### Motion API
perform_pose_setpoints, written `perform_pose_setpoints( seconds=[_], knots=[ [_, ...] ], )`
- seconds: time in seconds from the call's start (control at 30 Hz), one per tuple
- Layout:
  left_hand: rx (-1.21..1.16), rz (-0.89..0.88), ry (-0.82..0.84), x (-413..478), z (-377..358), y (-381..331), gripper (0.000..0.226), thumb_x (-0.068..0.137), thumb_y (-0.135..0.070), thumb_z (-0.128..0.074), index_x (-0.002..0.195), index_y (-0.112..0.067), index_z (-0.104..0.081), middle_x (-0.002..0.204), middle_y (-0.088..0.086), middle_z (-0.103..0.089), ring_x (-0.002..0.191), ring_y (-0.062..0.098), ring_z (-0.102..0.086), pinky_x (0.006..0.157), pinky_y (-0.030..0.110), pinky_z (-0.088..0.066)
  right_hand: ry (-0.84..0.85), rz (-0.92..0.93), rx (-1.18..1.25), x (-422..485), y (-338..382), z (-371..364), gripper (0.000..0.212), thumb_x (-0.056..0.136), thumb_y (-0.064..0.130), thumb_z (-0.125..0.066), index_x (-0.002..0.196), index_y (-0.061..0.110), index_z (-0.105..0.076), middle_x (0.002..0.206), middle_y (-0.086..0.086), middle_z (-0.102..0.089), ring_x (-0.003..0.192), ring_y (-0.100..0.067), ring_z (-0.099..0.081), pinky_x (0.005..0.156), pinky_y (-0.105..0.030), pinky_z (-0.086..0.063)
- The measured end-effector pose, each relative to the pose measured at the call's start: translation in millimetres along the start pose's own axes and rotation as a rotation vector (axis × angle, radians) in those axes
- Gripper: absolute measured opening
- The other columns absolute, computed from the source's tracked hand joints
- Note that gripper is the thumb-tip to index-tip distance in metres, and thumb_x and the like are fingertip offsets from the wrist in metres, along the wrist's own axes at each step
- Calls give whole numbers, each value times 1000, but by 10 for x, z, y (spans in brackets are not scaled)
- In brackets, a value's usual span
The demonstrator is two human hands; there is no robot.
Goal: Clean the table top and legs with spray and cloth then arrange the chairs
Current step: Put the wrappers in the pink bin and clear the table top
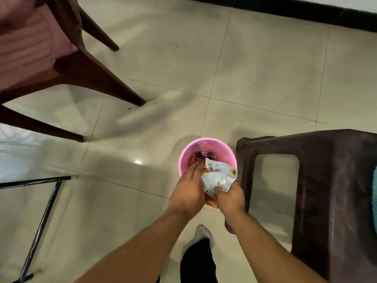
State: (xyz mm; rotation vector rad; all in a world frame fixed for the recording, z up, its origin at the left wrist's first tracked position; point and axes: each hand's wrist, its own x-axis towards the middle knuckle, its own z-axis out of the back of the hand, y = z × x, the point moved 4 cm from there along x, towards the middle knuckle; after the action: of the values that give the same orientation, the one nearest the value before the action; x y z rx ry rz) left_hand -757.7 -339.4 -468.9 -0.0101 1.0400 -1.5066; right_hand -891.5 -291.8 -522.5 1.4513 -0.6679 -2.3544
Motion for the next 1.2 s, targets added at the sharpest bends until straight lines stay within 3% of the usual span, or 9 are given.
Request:
perform_pose_setpoints(
  seconds=[0.07, 0.27, 0.37, 0.47, 0.67, 0.73, 0.87, 1.1, 1.2],
  knots=[
    [107, -38, -86, 18, -20, 99, 63, 96, -11, -46, 157, -15, -28, 165, 7, -24, 150, 26, -22, 124, 47, -24, -4, -64, -16, 245, -4, -42, 43, 87, 2, -68, 128, 13, -62, 115, -8, -69, 92, -24, -64, 66, -27, -53],
    [249, -54, -95, -57, -23, 538, 73, 85, 2, -45, 155, -14, -29, 163, 8, -20, 151, 24, -15, 125, 47, -21, 94, -181, 147, 697, -23, -254, 39, 84, 8, -77, 116, 21, -59, 111, -5, -70, 95, -36, -70, 70, -57, -61],
    [297, -28, -58, -111, -31, 673, 72, 88, -2, -43, 157, -15, -25, 165, 6, -13, 153, 22, -8, 126, 45, -17, 125, -70, -31, 685, 33, -275, 56, 77, 16, -84, 125, 25, -55, 119, -2, -67, 103, -30, -66, 88, -52, -57],
    [321, -14, -36, -161, -23, 664, 70, 90, -5, -42, 157, -15, -24, 167, 6, -11, 154, 22, -5, 127, 43, -13, 227, 79, -262, 496, 133, -269, 75, 79, 17, -83, 141, 29, -42, 105, 11, -63, 91, -15, -62, 77, -31, -52],
    [355, -13, -20, -215, 34, 470, 73, 91, -7, -44, 159, -14, -18, 167, 8, -12, 155, 24, -4, 128, 41, -7, 276, 287, -539, 135, 241, -197, 62, 92, 11, -64, 148, 23, -39, 132, 0, -60, 99, -14, -54, 87, -25, -47],
    [394, 2, 16, -271, 78, 390, 73, 95, -11, -43, 161, -14, -12, 169, 9, -6, 157, 25, 0, 128, 41, -3, 253, 387, -662, -32, 274, -156, 59, 95, 19, -61, 149, 21, -38, 140, -2, -55, 114, -20, -56, 98, -31, -47],
    [482, 22, 57, -562, 333, 177, 66, 104, -25, -35, 162, -13, -6, 170, 12, 0, 157, 29, 4, 128, 46, 1, 198, 595, -933, -597, 449, 12, 60, 99, 35, -51, 153, 19, -30, 157, -9, -36, 144, -28, -33, 117, -42, -33],
    [495, 76, -34, -1707, 1376, -375, 63, 106, -35, -30, 161, -12, -12, 171, 12, 0, 157, 29, 4, 127, 48, 0, 161, 911, -1206, -2116, 1288, 267, 61, 100, 47, -33, 155, 23, -27, 163, -11, -23, 151, -33, -19, 121, -54, -14],
    [472, 84, -142, -2303, 1841, -540, 63, 105, -35, -31, 161, -13, -13, 171, 11, -1, 157, 29, 4, 128, 47, -1, 117, 1024, -1271, -2822, 1633, 321, 61, 100, 52, -26, 154, 23, -26, 163, -13, -23, 151, -34, -17, 120, -55, -16]
  ],
)
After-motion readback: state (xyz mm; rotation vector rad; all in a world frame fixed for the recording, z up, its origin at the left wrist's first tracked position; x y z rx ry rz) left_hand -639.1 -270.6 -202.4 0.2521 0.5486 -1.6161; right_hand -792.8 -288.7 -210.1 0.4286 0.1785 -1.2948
